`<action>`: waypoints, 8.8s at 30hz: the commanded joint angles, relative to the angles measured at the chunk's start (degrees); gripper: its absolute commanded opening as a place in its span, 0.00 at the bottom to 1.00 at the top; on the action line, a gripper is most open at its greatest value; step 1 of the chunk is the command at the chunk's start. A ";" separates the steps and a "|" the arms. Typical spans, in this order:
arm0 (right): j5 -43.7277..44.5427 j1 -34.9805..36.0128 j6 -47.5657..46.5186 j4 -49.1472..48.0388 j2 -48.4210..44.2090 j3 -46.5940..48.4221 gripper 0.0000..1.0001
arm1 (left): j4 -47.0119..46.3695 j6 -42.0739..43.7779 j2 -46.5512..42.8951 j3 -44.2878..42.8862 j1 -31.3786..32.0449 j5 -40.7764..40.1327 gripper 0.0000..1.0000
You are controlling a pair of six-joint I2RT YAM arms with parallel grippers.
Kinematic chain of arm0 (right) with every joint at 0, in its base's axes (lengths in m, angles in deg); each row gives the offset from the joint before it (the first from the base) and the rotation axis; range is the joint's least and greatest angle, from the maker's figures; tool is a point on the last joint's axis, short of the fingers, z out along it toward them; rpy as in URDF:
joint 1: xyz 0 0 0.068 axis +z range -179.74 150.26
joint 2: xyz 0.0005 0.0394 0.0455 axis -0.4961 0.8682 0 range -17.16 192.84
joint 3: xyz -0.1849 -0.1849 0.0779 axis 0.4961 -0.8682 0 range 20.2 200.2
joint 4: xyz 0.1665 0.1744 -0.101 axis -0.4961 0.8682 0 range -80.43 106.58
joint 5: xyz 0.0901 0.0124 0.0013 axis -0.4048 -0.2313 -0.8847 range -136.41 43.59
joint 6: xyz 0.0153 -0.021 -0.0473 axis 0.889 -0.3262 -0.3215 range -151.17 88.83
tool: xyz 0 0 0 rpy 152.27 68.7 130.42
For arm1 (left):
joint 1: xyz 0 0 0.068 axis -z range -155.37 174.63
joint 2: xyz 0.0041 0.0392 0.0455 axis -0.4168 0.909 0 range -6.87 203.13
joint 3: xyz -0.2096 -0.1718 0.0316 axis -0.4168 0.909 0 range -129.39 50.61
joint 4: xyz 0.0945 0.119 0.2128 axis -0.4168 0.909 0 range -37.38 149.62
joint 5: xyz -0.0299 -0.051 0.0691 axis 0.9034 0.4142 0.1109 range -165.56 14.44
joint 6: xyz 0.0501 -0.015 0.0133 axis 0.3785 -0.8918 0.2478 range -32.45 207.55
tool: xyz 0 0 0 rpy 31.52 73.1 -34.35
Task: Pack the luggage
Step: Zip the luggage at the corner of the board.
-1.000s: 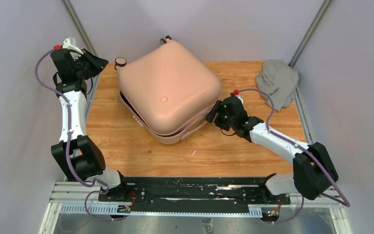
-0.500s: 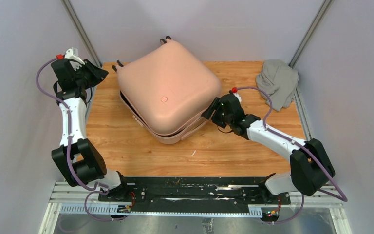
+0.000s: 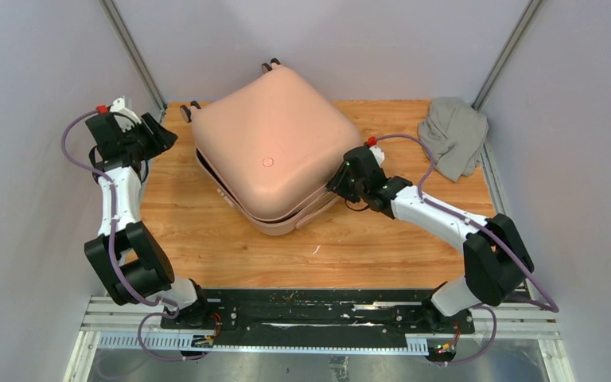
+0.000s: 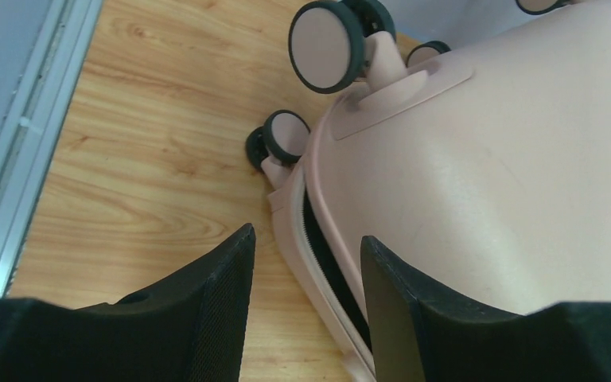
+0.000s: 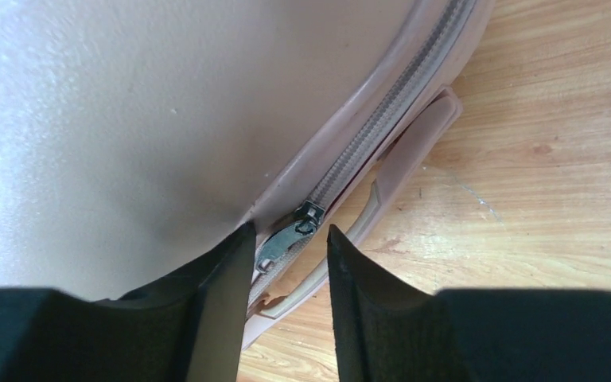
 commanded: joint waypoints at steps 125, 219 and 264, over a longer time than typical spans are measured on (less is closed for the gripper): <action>-33.42 -12.37 -58.87 -15.95 -2.91 -9.30 0.58 | 22.97 73.87 -7.51 1.55 27.10 -2.89 1.00; -45.99 -17.38 -51.48 -23.48 2.34 -8.70 0.57 | 42.63 78.59 -20.97 7.09 42.21 -8.38 1.00; -31.29 1.01 -55.83 -20.99 -7.88 -11.95 0.00 | 18.00 53.71 -14.81 4.38 45.30 -6.99 1.00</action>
